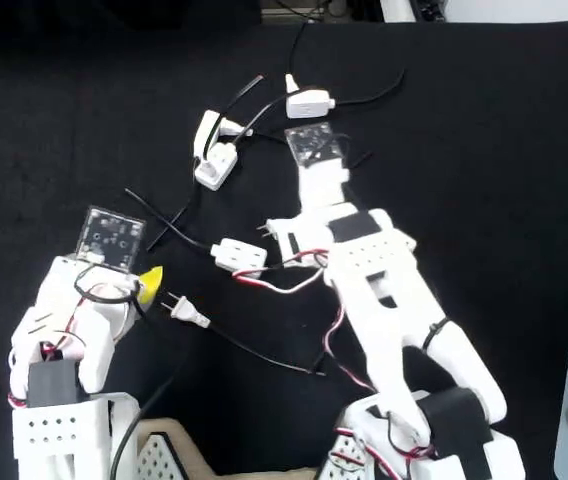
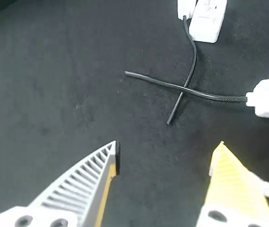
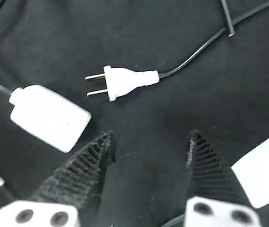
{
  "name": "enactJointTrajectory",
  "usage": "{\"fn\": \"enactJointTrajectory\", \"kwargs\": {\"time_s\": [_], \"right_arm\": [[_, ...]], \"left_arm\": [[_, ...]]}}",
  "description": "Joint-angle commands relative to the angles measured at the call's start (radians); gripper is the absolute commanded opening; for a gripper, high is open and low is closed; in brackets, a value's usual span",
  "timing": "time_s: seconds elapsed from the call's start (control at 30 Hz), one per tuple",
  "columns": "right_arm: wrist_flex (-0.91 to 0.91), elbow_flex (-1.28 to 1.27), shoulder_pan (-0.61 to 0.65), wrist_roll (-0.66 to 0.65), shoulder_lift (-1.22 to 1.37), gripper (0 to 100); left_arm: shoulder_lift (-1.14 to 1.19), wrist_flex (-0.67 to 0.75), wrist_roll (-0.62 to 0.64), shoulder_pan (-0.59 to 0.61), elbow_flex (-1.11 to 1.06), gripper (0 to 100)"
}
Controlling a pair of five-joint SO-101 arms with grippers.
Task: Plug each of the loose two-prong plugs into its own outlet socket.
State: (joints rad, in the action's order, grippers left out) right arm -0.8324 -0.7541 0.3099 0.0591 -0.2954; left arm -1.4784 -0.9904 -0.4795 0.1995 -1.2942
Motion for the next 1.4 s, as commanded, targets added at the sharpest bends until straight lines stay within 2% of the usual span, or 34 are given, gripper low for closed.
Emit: {"fn": "enactJointTrajectory", "kwargs": {"time_s": [0.0,0.1,0.3,0.67,0.8,1.17,1.37], "right_arm": [[0.078,-0.016,-0.041,0.011,-0.039,23.3],[0.1,-0.03,-0.061,0.025,-0.039,23.3],[0.101,-0.03,-0.087,0.051,-0.039,23.4],[0.153,-0.035,-0.152,0.051,-0.038,23.4],[0.153,-0.036,-0.15,0.051,-0.038,23.4],[0.153,-0.045,-0.149,0.051,-0.038,23.4],[0.153,-0.045,-0.149,0.051,-0.038,23.4]], "left_arm": [[0.118,-0.002,-0.149,-0.056,0.13,26],[0.27,-0.002,-0.207,-0.099,0.217,24],[0.591,0.003,-0.336,-0.182,0.38,31],[1.122,0.212,-0.592,-0.252,0.587,27],[1.267,0.221,-0.652,-0.254,0.69,27],[1.513,0.232,-0.684,-0.285,0.839,27],[1.605,0.348,-0.678,-0.294,0.86,26]]}}
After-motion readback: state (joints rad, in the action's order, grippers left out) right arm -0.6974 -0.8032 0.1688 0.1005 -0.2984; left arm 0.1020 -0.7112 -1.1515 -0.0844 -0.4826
